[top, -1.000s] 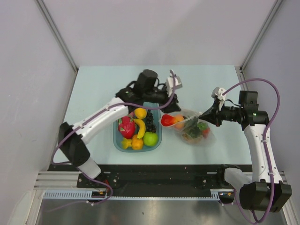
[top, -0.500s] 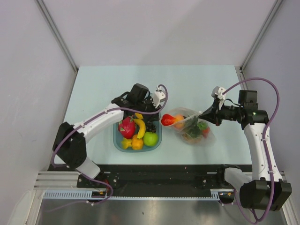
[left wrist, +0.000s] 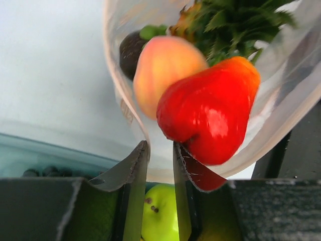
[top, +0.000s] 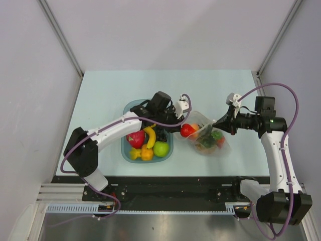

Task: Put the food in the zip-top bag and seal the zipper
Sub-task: Adjust the fake fruit in the zipper food storage bag.

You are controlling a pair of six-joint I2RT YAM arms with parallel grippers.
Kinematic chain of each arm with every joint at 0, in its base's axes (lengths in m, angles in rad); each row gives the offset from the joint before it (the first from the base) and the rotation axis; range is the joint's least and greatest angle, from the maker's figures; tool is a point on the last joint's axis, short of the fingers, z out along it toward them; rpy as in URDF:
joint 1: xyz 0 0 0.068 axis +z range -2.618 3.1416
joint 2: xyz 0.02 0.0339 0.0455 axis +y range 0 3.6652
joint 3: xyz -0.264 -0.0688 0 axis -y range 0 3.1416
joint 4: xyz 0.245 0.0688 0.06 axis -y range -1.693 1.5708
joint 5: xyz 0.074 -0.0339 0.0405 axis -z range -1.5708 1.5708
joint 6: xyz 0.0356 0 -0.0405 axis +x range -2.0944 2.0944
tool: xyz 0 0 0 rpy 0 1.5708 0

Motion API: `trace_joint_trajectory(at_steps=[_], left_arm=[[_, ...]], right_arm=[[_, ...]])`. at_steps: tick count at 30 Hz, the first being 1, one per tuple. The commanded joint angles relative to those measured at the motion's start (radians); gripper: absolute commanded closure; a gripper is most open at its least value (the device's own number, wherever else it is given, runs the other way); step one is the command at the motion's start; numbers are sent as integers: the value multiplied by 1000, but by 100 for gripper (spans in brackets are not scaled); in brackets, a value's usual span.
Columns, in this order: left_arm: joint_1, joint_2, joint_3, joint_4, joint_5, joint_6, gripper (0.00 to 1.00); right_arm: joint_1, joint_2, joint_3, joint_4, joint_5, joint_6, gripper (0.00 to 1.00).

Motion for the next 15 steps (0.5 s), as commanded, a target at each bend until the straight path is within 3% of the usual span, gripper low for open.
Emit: trace_joint_trajectory(at_steps=[1,15], left_arm=[[-30,-35,67,16,41,-17,69],[-148,152,219,59,91,-43,69]], right_arm=[[5,-3,37,-4,-30,-32,100],[17,1,34,30,-33,13,100]])
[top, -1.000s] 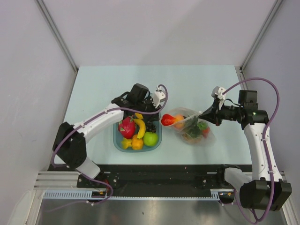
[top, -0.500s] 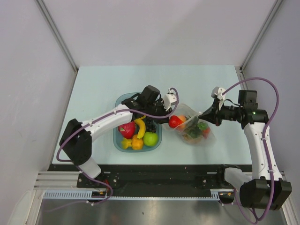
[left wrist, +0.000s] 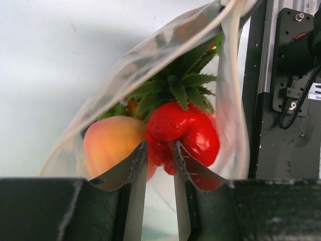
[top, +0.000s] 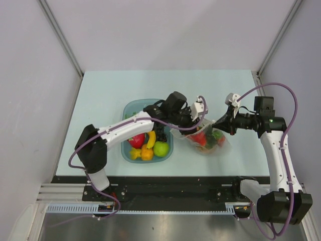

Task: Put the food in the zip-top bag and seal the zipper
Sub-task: Adjust the fake fruit in the zipper food storage bag.

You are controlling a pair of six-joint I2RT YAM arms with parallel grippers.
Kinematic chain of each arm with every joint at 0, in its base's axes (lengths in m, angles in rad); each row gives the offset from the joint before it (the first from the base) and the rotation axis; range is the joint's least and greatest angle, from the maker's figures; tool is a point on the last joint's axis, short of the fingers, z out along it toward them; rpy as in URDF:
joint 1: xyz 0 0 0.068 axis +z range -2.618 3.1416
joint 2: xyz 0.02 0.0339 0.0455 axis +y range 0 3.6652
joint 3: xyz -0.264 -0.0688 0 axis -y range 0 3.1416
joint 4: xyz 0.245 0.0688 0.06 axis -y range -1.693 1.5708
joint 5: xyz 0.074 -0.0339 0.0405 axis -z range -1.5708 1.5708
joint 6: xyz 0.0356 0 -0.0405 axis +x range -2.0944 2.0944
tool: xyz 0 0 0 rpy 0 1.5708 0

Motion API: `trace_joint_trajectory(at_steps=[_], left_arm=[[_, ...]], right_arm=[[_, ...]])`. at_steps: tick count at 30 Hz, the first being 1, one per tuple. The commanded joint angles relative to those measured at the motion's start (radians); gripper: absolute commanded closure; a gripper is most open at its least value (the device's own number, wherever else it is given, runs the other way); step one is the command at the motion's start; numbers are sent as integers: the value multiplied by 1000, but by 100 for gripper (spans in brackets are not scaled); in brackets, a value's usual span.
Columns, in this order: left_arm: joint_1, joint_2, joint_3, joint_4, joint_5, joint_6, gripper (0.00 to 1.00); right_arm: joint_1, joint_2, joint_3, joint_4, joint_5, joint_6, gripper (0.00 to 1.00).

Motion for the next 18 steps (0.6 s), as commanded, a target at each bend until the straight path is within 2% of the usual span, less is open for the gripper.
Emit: trace_joint_trajectory(at_steps=[1,6,12,15,18], left_arm=[[-20,93,61,29,35,-26,69],[-18,103,47,29,48,-17,68],[61,-38,58,-26,86,-10,48],[129,-130,59,-25,177,35,44],[134,-175,68,-13,206,145,39]], right_arm=[[7,-4,32,34,-33,14,100],[7,-11,32,39,-25,22,100],[4,-24,31,39,-20,23,100],[6,-27,29,40,-26,25,100],[10,-31,26,54,-31,41,100]])
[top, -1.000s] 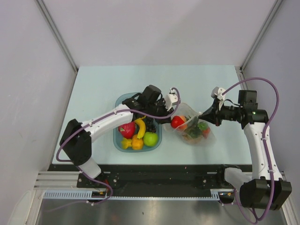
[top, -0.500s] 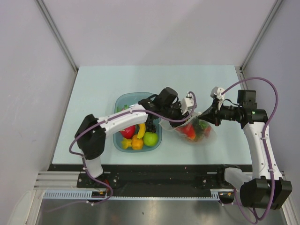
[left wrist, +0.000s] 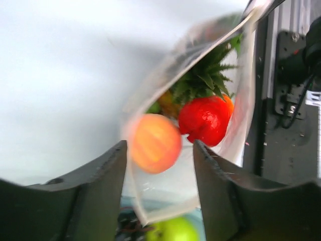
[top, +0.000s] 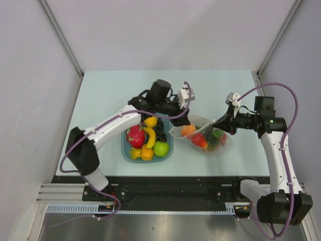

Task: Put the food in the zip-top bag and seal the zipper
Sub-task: Adjust the fake fruit in the zipper food storage bag, then zip the zipper food storage bag at the center of the board.

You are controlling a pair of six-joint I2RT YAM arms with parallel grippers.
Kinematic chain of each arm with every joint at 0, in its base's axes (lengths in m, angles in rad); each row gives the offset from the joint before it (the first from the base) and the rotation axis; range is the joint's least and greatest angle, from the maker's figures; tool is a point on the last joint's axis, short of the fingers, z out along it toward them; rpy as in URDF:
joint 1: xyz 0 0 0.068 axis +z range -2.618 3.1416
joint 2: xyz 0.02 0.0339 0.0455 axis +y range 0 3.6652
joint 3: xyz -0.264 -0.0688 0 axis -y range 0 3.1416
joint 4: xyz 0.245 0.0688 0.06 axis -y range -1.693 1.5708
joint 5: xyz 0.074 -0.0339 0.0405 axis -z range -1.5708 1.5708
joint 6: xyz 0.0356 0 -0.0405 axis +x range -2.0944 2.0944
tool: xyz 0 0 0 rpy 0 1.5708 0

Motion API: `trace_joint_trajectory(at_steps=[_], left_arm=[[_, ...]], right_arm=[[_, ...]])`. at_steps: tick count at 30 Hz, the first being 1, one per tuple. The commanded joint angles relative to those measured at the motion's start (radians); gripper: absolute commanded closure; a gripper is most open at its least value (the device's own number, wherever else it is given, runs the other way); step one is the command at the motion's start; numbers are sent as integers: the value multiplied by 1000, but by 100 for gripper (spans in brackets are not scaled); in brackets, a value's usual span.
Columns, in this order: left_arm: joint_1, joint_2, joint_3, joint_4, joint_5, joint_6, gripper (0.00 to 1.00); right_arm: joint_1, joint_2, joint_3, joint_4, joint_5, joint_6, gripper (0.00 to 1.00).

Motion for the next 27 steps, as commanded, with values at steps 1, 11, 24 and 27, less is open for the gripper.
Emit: trace_joint_trajectory(at_steps=[1,11,24,27], left_arm=[[7,-128,61,33,105,148,37],[-115,56,293,-36,157,268,36],[-165,115,327,-12,169,279,65],[-165,93,287,10,181,279,65]], right_arm=[[11,-28,25,41,-40,18,100],[20,-57,29,17,-36,1,100],[44,-78,28,9,-8,1,100],[44,-80,28,6,-5,-1,100]])
